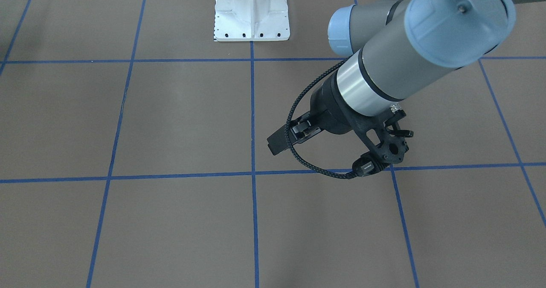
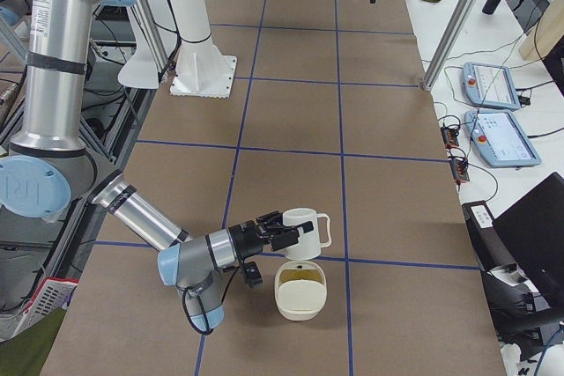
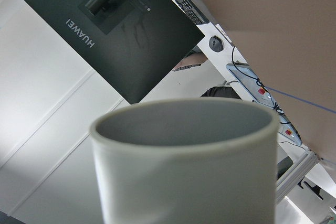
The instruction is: Left arm hands cup to right arm to dump lemon
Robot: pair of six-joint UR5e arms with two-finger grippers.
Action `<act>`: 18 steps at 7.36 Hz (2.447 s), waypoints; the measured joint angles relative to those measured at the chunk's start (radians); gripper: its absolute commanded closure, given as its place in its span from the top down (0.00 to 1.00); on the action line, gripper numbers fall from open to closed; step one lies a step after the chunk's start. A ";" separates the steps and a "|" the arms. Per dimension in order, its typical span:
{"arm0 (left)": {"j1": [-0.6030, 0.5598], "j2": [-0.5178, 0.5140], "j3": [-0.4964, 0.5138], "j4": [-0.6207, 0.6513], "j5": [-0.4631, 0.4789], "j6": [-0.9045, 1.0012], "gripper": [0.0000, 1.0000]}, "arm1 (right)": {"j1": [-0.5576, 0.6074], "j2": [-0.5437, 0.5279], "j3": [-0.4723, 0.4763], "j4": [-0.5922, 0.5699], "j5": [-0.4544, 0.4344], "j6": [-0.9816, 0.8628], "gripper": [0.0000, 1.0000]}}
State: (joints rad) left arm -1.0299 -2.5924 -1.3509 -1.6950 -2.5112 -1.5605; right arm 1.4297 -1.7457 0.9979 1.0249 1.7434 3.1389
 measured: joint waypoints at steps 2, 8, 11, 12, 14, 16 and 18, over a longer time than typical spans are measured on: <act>0.001 0.000 0.000 0.000 0.000 0.000 1.00 | 0.000 0.003 0.003 0.016 0.001 -0.017 0.05; 0.005 0.000 0.005 0.000 0.000 0.005 1.00 | -0.002 0.020 0.012 0.023 0.023 -0.395 0.05; 0.006 0.000 0.004 0.000 0.000 0.008 1.00 | -0.002 0.014 0.007 0.022 0.098 -0.716 0.05; 0.008 0.000 0.004 0.000 0.000 0.008 1.00 | -0.002 0.008 0.005 0.019 0.125 -0.821 0.05; 0.011 0.001 0.004 0.000 0.001 0.009 1.00 | -0.002 -0.002 0.004 0.005 0.180 -1.021 0.05; 0.011 0.005 0.004 0.000 0.002 0.012 1.00 | -0.002 -0.020 0.004 -0.043 0.224 -1.268 0.04; 0.016 0.006 -0.008 0.000 0.039 0.016 1.00 | -0.001 -0.027 0.021 -0.106 0.257 -1.485 0.03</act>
State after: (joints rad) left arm -1.0138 -2.5860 -1.3592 -1.6954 -2.4720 -1.5449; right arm 1.4284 -1.7726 1.0189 0.9185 2.0008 1.6536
